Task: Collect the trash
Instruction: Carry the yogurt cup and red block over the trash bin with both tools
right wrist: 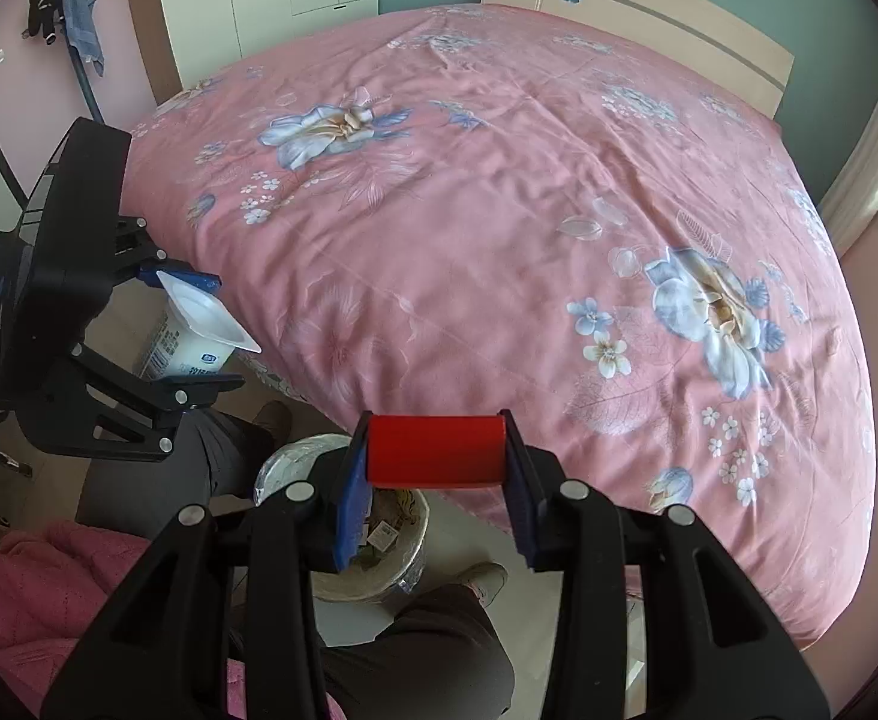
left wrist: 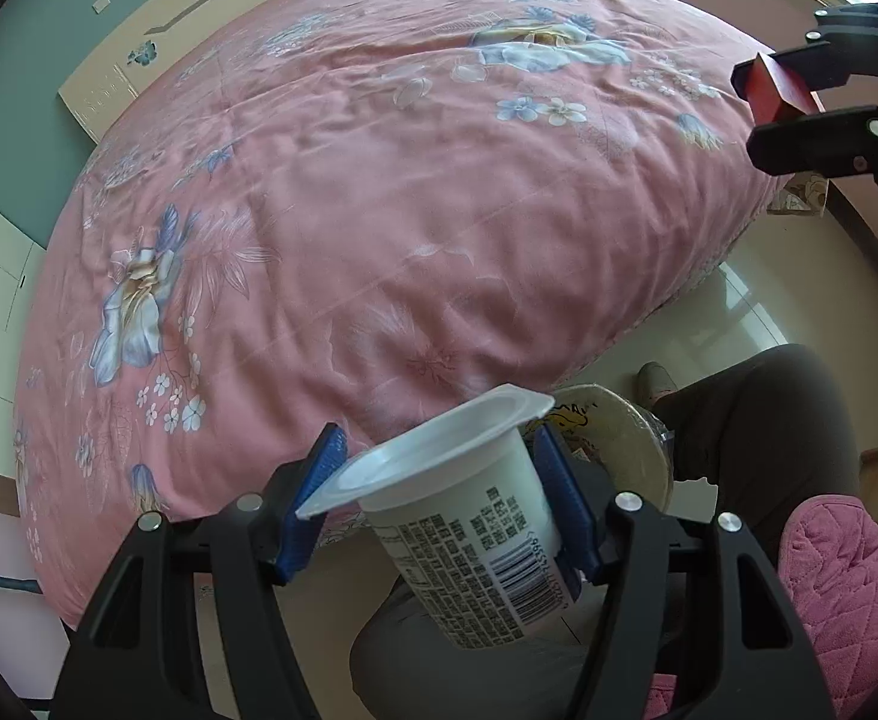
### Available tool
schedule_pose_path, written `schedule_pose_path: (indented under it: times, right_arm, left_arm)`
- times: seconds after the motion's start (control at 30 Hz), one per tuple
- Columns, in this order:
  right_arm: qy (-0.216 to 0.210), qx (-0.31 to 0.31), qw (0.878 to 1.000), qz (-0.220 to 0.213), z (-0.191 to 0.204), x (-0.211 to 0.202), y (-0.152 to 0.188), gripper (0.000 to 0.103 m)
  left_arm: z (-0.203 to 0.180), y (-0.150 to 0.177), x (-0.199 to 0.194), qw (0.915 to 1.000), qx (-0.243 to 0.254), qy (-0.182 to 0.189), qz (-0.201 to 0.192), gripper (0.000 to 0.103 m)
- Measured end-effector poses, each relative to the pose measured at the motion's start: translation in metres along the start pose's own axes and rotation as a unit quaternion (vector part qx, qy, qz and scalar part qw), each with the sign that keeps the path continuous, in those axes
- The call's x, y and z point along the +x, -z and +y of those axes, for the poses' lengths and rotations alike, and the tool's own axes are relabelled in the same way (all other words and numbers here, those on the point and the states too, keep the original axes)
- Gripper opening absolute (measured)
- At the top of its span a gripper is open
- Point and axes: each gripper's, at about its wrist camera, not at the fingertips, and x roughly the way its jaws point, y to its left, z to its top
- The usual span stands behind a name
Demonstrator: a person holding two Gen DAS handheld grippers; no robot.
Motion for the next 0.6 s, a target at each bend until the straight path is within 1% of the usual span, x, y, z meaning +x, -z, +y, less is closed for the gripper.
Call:
schedule_pose_path:
  times: [0.17,0.27,0.37,0.6]
  right_arm:
    - [-0.014,0.011,0.999,0.035,0.000,0.035,0.020,0.040]
    - [-0.023,0.016,0.998,0.053,0.002,0.053,0.031,0.040]
    - [-0.034,0.021,0.997,0.068,0.003,0.070,0.041,0.040]
    - [-0.058,0.026,0.992,0.107,0.011,0.112,0.061,0.040]
  left_arm:
    - [-0.018,0.013,0.034,0.9992,0.009,0.018,0.033,0.067]
    - [-0.027,0.019,0.050,0.9985,0.014,0.027,0.046,0.067]
    - [-0.034,0.025,0.065,0.9972,0.011,0.043,0.061,0.067]
    - [-0.045,0.038,0.098,0.9938,0.003,0.065,0.089,0.067]
